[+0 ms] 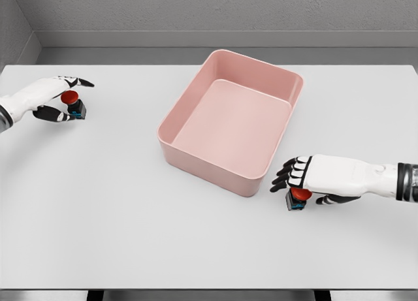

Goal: Put the industrial switch in the basket with both arms

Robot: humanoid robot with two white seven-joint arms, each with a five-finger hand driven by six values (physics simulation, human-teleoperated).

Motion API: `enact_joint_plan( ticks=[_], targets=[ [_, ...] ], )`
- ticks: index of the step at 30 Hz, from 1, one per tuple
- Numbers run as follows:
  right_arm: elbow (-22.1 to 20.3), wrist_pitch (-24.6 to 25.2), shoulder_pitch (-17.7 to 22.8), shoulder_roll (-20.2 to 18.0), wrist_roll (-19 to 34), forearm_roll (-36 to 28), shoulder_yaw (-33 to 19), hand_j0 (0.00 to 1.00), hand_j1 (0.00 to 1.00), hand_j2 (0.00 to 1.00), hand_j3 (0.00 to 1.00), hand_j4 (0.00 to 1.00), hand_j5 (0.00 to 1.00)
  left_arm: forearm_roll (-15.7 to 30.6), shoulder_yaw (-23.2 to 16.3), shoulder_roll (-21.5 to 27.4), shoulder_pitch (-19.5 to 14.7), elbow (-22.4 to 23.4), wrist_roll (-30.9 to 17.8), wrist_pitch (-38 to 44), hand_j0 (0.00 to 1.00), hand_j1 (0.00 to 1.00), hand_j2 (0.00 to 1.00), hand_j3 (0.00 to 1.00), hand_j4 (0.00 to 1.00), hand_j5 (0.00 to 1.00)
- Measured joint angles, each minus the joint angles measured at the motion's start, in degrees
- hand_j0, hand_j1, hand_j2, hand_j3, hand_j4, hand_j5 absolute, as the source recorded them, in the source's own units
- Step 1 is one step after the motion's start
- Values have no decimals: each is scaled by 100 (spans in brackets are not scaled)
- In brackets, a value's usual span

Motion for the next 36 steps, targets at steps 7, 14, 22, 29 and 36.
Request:
enact_joint_plan(
  ticks=[7,14,22,29,36],
  targets=[
    [2,-1,0,67,236,11,1,71,71,71,71,71,71,4,9,3,0,90,0,0,70,70,70,70,70,70],
    [6,-1,0,43,270,16,1,60,60,60,60,60,60,6,10,3,0,99,-30,0,61,61,61,61,61,61],
    [6,3,-9,31,350,-8,-8,49,49,49,49,49,49,20,5,-2,0,88,-49,-1,55,55,55,55,55,55],
    [7,-2,-35,4,370,10,-54,46,46,46,46,46,46,43,5,2,9,52,-51,-1,55,55,55,55,55,55],
    [11,-2,-62,-122,368,0,-260,46,46,46,46,46,46,93,30,29,0,-66,-52,-1,55,55,55,55,55,55]
  ],
)
